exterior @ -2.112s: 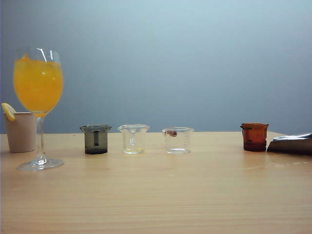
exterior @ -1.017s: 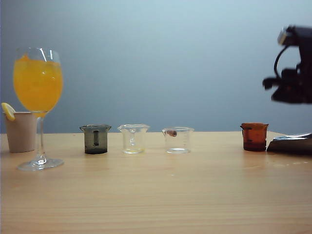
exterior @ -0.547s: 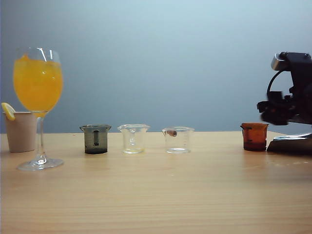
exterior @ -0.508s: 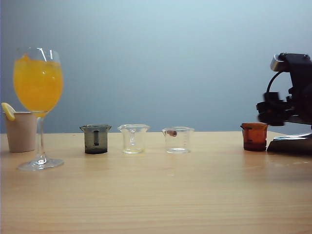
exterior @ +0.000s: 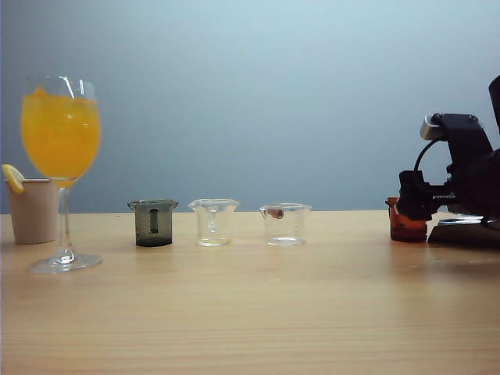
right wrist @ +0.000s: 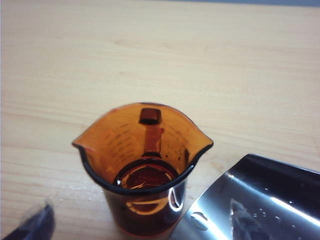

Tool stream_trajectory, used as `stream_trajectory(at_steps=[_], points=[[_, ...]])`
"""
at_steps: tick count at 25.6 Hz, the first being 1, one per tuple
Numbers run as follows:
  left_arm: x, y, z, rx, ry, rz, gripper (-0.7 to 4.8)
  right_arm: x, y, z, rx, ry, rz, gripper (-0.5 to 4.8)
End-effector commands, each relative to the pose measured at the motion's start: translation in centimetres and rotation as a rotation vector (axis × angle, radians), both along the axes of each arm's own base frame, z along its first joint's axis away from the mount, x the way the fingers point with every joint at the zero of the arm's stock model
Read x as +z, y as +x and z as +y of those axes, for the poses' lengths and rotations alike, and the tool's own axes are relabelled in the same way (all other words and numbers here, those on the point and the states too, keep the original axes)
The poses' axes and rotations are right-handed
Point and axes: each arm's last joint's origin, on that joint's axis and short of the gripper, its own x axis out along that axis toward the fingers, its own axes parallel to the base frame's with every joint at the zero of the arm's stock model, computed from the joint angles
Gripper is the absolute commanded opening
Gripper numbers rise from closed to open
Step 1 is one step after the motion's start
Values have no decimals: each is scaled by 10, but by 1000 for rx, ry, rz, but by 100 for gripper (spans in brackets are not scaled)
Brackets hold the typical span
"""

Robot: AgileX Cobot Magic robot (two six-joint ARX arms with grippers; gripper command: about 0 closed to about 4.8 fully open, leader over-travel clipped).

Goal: Pick up the fourth measuring cup from the left, pour the grenadine inside into the goblet, and finally put the measuring cup back in its original place.

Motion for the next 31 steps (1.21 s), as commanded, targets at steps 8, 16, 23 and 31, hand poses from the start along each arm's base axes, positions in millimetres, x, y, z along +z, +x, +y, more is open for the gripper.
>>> stream_trajectory(at_steps=[8,16,23,31], points=[[7,0,0,-2,-33,-44,-5,-2,25,-7,44,20,-26,479],[7,0,0,-2,-33,-45,-5,-11,41,-5,57,50,-16,479],[7,1,0,-2,-38,-52,-5,-14,55,-4,58,50,-26,479],[8,1,0,-2,-40,-56,-5,-17,61,-3,66,51,-24,479]])
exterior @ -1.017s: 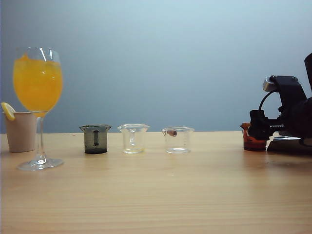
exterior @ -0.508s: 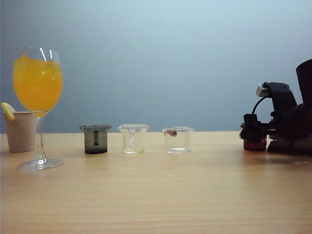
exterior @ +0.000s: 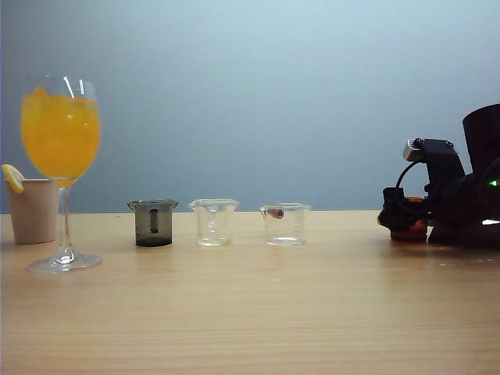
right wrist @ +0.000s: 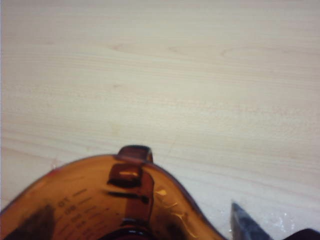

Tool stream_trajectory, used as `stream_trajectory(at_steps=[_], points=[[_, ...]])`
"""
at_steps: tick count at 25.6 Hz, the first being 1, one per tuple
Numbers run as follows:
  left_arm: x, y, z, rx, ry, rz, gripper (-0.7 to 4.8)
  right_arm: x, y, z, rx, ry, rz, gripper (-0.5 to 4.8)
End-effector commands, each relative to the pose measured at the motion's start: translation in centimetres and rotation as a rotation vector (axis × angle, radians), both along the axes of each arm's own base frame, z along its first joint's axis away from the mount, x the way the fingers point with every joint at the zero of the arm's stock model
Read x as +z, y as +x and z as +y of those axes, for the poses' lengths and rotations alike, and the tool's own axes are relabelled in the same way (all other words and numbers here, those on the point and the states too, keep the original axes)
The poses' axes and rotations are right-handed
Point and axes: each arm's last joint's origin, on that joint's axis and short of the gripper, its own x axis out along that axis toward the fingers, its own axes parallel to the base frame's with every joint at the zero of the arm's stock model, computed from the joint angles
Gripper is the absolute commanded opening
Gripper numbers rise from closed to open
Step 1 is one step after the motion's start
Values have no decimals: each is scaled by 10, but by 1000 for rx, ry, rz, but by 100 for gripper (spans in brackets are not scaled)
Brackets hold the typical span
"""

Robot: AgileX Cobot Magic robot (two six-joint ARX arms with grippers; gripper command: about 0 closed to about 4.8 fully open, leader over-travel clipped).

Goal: Pick up the fourth measuring cup from the left, pour the grenadine inside into the goblet, and finally put the measuring cup back in its original place.

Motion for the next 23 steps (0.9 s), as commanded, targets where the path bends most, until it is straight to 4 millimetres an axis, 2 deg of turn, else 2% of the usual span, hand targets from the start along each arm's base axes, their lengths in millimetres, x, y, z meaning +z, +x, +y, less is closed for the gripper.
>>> stream_trajectory(at_steps=[1,3,4,5,6,7,19,23], points=[[4,0,0,-2,-17,-20,-5,4,2,1,6,7,-23,450],[4,0,0,-2,-17,-20,-5,4,2,1,5,7,-23,354],[4,0,0,-2,-17,-20,-5,4,2,1,6,7,-23,277],[4,0,0,-2,-17,-21,-5,4,2,1,6,7,-23,131],[4,0,0,-2,-17,-20,-5,4,2,1,6,7,-25,31],[4,0,0,-2,-17,-20,-5,5,2,1,6,7,-27,7],[4,0,0,-2,-17,-20,-5,11,2,4,65,22,-80,-1],[4,0,0,-2,-17,-20,-5,28,1,10,79,24,-123,-1]])
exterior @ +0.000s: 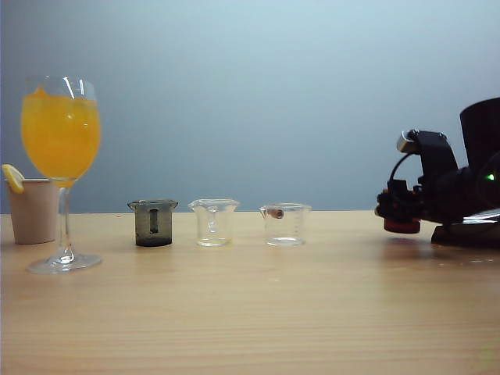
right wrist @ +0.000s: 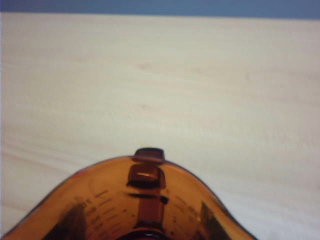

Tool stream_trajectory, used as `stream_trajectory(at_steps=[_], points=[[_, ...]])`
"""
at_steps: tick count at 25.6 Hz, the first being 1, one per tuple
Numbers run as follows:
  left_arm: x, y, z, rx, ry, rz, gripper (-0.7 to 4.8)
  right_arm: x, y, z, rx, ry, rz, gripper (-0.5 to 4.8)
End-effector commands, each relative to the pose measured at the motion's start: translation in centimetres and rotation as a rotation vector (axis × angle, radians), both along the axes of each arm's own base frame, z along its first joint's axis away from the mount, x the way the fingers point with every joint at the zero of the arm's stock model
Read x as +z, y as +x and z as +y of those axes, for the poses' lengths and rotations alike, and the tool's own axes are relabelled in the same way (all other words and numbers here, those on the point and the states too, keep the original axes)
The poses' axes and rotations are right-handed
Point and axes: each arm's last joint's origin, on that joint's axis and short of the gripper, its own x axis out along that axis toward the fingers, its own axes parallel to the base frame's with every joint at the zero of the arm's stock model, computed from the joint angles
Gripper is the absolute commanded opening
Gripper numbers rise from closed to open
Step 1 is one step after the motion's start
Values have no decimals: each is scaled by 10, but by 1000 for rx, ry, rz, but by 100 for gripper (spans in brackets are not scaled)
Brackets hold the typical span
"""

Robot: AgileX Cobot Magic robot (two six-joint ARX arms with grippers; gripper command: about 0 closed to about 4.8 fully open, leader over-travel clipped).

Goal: Pick up the fourth measuring cup from the left, pour the grenadine inside into the goblet, and finally put the measuring cup back in its original place.

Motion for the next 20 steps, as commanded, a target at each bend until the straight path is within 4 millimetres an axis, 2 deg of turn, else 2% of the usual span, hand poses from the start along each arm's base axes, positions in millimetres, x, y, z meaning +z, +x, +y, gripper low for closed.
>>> stream_trajectory(at_steps=[1,6,7,9,14,16,20], points=[[3,0,0,-2,-13,-15,-5,22,0,4,16,12,-84,-1],[3,0,0,-2,-13,-14,-5,48,-4,7,21,78,-135,-1],[3,0,0,-2,-13,-13,-5,62,-7,9,29,89,-168,-1],[3,0,0,5,-9,-9,-5,82,-13,16,47,95,-208,-1],[4,-2,3,50,18,15,-5,111,-24,35,104,105,-221,-1],[7,-4,6,113,48,31,-5,124,-26,49,140,107,-208,-1],[16,-11,14,196,123,72,-5,165,-23,92,248,116,-194,-1]])
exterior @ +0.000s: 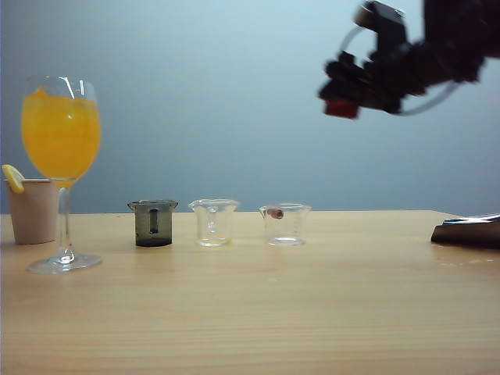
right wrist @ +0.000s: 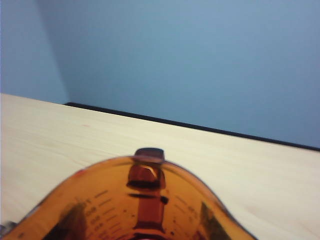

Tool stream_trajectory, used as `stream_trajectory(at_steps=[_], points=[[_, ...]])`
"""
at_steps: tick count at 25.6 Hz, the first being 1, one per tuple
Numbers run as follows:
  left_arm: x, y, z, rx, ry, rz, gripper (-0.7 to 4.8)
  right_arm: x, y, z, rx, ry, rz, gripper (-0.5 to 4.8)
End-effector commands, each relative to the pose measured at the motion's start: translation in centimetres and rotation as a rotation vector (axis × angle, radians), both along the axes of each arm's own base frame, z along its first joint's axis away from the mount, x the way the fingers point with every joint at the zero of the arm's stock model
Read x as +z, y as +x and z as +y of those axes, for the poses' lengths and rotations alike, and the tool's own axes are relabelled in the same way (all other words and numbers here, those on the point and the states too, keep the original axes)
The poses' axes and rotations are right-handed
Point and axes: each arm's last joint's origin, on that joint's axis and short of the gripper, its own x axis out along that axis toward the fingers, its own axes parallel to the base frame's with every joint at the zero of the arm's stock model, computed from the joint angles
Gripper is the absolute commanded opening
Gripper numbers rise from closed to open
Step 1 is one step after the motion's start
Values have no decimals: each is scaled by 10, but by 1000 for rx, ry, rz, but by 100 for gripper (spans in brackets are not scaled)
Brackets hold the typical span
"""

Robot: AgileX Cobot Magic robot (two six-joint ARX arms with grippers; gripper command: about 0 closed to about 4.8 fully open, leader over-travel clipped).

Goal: Pick up the fourth measuring cup from the left, pour the grenadine inside into the goblet, and finally put the measuring cup back in its original place.

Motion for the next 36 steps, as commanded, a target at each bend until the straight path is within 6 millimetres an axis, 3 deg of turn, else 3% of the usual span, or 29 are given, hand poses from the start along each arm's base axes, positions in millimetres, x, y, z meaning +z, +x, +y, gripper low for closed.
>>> stream_trajectory(at_steps=[1,2,5,11,17,24,36], points=[[1,-4,4,22,40,30,-5,33,0,32,79,3,-12,-1],[1,-5,4,22,44,34,-5,47,-1,45,112,4,-18,-1],[1,-7,6,22,41,31,-5,63,-4,63,154,-22,-63,-1],[3,-12,8,8,51,6,-6,79,-5,90,215,-29,-96,-1],[4,-15,10,8,45,-5,-5,77,-4,120,275,-25,-99,-1],[-9,-11,7,-9,39,-4,-5,73,-9,170,376,-21,-112,-1],[-6,-21,15,34,61,-40,-5,73,-12,216,460,-145,-123,-1]])
